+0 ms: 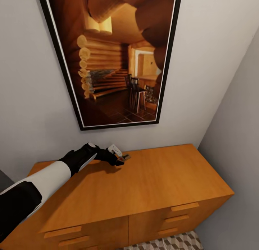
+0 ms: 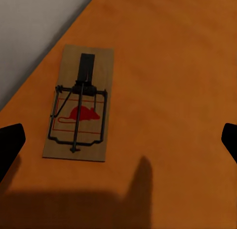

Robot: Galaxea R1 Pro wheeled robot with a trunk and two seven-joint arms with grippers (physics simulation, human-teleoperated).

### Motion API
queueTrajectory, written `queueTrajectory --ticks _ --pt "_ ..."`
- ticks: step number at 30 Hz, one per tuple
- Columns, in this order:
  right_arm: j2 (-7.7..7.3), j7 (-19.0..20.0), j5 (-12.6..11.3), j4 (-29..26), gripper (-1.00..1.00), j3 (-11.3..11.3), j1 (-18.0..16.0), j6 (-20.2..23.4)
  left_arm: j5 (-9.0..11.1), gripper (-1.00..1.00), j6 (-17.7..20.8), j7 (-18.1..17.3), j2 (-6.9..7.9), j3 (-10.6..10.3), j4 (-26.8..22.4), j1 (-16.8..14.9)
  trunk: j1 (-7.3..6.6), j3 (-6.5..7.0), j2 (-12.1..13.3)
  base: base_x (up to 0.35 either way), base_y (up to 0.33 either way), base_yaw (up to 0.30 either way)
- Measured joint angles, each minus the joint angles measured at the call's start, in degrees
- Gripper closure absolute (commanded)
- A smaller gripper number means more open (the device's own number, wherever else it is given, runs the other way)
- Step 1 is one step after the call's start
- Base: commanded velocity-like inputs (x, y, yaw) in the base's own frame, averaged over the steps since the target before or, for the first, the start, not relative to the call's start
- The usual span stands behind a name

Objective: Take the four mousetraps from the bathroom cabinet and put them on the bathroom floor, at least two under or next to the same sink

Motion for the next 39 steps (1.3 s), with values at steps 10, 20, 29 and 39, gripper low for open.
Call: queueTrajectory --ticks 10,20,29,39 --pt "0.0 0.0 0.0 0.0 1.0 0.0 0.0 0.0 0.0 -1.0 0.0 0.0 0.0 0.2 0.0 0.0 0.0 -0.55 0.0 0.0 0.0 0.0" --pt "0.0 0.0 0.0 0.1 1.0 0.0 0.0 0.0 -0.1 -1.0 0.0 0.1 0.0 0.3 -0.1 0.0 0.0 -0.58 0.0 0.0 0.0 0.0" --pt "0.07 0.0 0.1 0.1 1.0 0.0 0.0 0.0 -2.9 -1.0 0.1 1.2 -0.36 0.3 -0.3 0.0 0.0 -0.59 0.0 0.0 0.0 0.0" --pt "0.08 0.0 0.0 0.1 1.0 0.0 0.0 -0.1 -9.7 -1.0 0.3 1.8 -2.05 0.4 -0.3 0.0 0.0 -0.59 0.0 0.0 0.0 0.0"
